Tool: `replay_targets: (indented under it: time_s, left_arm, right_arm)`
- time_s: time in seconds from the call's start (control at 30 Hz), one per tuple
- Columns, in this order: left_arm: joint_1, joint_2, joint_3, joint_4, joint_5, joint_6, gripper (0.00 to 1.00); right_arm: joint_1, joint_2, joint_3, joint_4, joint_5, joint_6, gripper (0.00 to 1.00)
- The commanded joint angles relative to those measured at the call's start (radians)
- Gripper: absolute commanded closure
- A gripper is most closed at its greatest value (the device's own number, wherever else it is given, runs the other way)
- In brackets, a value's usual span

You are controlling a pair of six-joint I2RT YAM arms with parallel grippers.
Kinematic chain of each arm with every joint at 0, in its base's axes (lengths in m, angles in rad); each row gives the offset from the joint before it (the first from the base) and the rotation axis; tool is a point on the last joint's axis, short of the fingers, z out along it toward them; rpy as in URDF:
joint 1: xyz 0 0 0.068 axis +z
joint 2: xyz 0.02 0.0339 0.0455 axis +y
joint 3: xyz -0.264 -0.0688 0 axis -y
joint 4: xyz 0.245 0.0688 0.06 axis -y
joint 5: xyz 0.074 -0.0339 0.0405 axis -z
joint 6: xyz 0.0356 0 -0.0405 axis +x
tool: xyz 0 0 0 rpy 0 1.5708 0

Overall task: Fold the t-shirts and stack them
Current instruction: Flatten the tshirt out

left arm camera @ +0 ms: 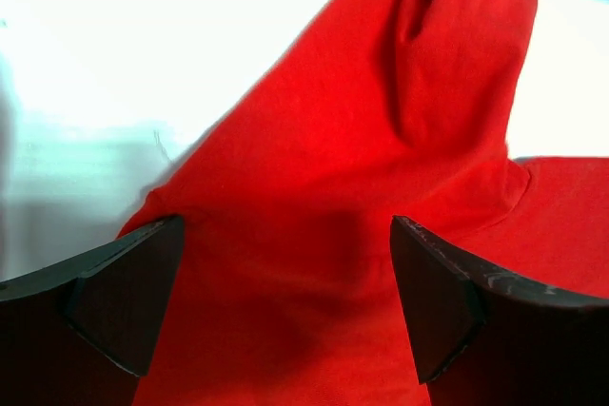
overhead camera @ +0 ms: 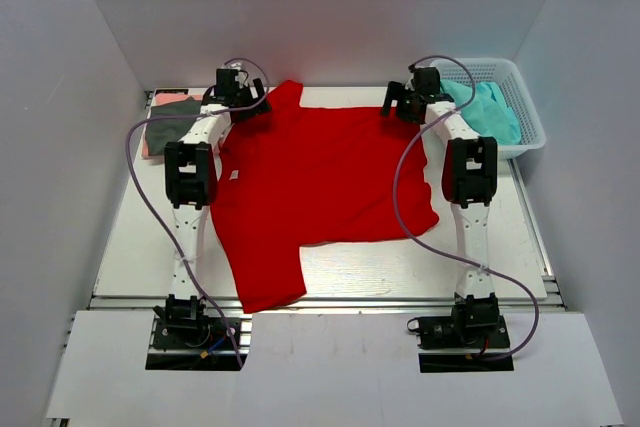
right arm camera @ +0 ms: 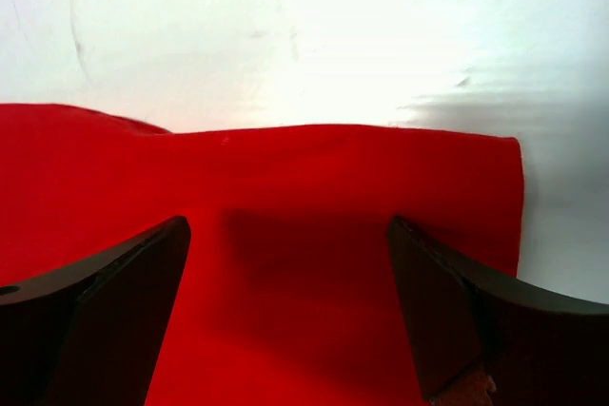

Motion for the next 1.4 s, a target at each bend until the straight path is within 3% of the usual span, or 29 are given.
replay_targets:
  time_s: [0.0,0.2,0.37,0.6,0.73,0.9,1.0,1.07,1.1,1.17,1.2,1.23,1.27,1.3,1.33,1.37]
  left_arm:
    - [0.011,0.096,0.018,-0.034,0.036,-0.037,0.00]
    - [0.011,0.160,0.083,0.080,0.117,-0.098,0.00]
    - [0.020,0.182,0.092,0.153,0.106,-0.154,0.00]
    - [0.020,0.173,0.130,0.279,0.203,-0.200,0.00]
    - [0.020,0.075,0.104,0.301,0.255,-0.180,0.00]
    - [-0.019,-0.132,-0.008,0.255,0.241,-0.060,0.00]
    - [-0.029,-0.312,-0.159,0.223,0.251,-0.031,0.00]
    - [-0.029,-0.471,-0.313,0.175,0.228,-0.002,0.00]
    - [-0.038,-0.529,-0.366,0.151,0.208,-0.002,0.00]
    - [-0.047,-0.655,-0.570,0.095,0.134,0.018,0.00]
    - [-0.058,-0.722,-0.651,0.077,0.057,0.003,0.00]
    - [-0.058,-0.866,-0.831,0.063,0.038,-0.044,0.00]
    - [-0.073,-0.942,-0.933,0.081,0.037,-0.060,0.00]
    - [-0.091,-1.014,-1.135,0.093,0.037,-0.088,0.00]
    - [-0.102,-1.084,-1.225,0.103,0.059,-0.126,0.00]
    - [-0.111,-1.208,-1.302,0.068,0.068,-0.144,0.00]
  right_arm:
    - [-0.048,0.061,0.030,0.057,-0.069,0.048,0.10]
    - [-0.060,0.090,0.057,0.178,-0.083,0.038,0.10]
    - [-0.062,0.090,0.091,0.200,-0.072,-0.002,0.10]
    - [-0.037,0.012,0.079,0.187,-0.058,-0.126,0.10]
    - [0.009,-0.107,0.048,0.189,-0.047,-0.286,0.10]
    - [0.109,-0.269,-0.154,0.195,0.051,-0.427,0.10]
    - [0.147,-0.423,-0.275,0.154,0.097,-0.352,0.10]
    - [0.158,-0.552,-0.350,0.143,0.102,-0.219,0.10]
    - [0.162,-0.591,-0.490,0.152,0.100,-0.191,0.10]
    - [0.165,-0.661,-0.649,0.164,0.173,-0.079,0.10]
    - [0.167,-0.771,-0.701,0.174,0.186,0.018,0.10]
    - [0.165,-0.806,-0.801,0.186,0.201,0.057,0.10]
    - [0.164,-0.877,-0.913,0.197,0.212,0.086,0.10]
    - [0.162,-0.939,-0.964,0.204,0.217,0.176,0.10]
    - [0.162,-0.999,-1.110,0.250,0.217,0.197,0.10]
    - [0.159,-1.023,-1.153,0.263,0.223,0.215,0.10]
